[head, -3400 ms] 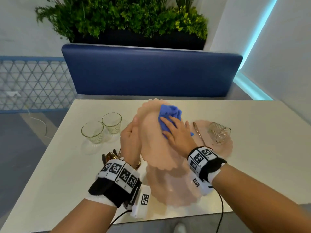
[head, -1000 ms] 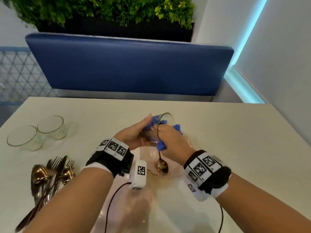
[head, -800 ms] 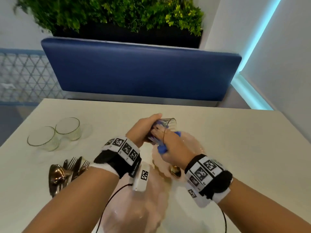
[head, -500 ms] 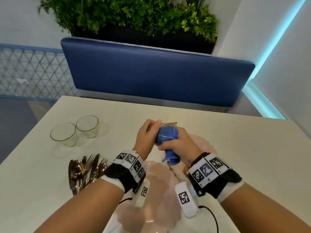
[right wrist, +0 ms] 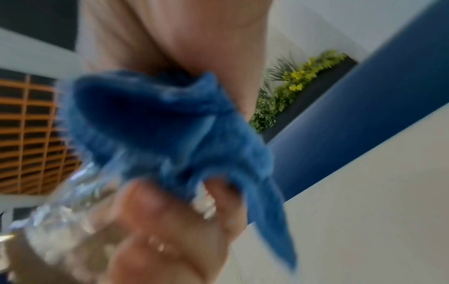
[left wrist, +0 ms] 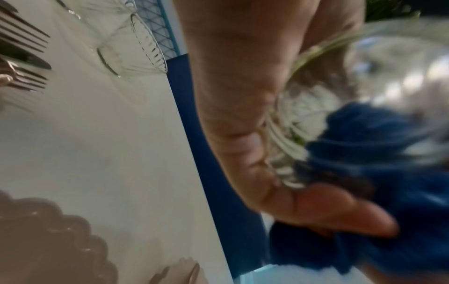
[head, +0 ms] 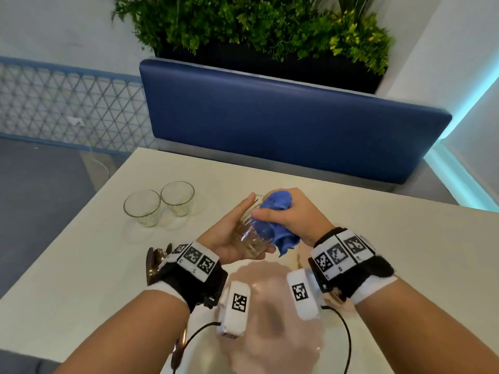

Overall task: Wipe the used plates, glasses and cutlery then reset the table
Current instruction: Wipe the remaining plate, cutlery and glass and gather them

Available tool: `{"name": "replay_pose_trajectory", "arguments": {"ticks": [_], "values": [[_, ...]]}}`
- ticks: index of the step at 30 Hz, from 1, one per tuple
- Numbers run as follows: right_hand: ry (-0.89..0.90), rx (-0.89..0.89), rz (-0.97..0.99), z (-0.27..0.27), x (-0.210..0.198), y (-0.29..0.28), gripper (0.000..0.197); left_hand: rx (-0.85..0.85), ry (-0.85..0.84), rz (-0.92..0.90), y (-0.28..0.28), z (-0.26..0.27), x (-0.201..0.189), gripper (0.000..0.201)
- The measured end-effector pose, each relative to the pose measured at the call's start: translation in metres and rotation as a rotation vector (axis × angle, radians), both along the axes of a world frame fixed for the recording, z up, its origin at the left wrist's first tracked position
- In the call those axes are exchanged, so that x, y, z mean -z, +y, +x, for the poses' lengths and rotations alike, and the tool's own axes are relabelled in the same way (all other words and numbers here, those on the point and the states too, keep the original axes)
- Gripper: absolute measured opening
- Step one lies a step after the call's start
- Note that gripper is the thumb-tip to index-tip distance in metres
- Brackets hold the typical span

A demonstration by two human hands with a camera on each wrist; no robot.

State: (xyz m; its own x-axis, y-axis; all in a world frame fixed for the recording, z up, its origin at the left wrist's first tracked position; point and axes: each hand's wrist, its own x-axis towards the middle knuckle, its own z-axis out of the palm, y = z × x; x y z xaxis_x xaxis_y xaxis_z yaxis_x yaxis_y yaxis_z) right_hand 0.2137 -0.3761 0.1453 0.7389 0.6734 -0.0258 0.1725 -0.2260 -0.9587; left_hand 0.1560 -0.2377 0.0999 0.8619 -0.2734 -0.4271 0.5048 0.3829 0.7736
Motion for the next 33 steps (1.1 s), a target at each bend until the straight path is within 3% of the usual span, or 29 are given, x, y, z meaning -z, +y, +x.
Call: {"name": "replay_pose_trajectory", "arguments": {"ticks": [4,6,7,8,10,12,15,18,21,24,27,33], "values": [[-0.140,0.390,0.212,-0.001,0.012,0.029,0.033,-0.274,-0.160,0.015,0.000,0.001,0.002,0.047],[-0.156,0.399,0.235,-0.012,0.015,0.043,0.012,-0.439,-0.271,0.087,0.002,0.004,0.004,0.049],[-0.146,0.377,0.228,-0.015,0.017,0.049,0.011,-0.528,-0.311,0.152,0.003,0.005,0.007,0.060],[-0.105,0.351,0.202,-0.017,0.020,0.053,0.024,-0.610,-0.330,0.224,0.003,0.004,0.008,0.065],[0.197,0.261,0.188,-0.017,0.019,0.061,0.057,-0.780,-0.370,0.318,0.005,0.000,0.007,0.046],[0.575,0.125,0.251,-0.018,0.013,0.067,0.081,-0.907,-0.452,0.401,0.007,-0.005,0.007,0.054],[0.904,-0.007,0.397,-0.021,0.016,0.071,0.082,-0.935,-0.563,0.533,0.015,-0.014,0.012,0.073],[0.947,-0.008,0.398,-0.027,0.026,0.079,0.067,-0.911,-0.572,0.717,0.027,-0.021,0.016,0.075],[0.973,0.072,0.330,-0.031,0.043,0.092,0.056,-0.904,-0.521,0.808,0.043,-0.029,0.022,0.077],[1.025,0.127,0.177,-0.028,0.058,0.089,0.066,-1.002,-0.350,0.787,0.085,-0.044,0.042,0.092],[0.992,0.110,0.168,-0.017,0.060,0.074,0.071,-1.009,-0.149,0.933,0.141,-0.074,0.066,0.111],[0.954,0.207,0.203,-0.008,0.069,0.059,0.067,-1.070,0.115,1.035,0.202,-0.103,0.104,0.101]]}}
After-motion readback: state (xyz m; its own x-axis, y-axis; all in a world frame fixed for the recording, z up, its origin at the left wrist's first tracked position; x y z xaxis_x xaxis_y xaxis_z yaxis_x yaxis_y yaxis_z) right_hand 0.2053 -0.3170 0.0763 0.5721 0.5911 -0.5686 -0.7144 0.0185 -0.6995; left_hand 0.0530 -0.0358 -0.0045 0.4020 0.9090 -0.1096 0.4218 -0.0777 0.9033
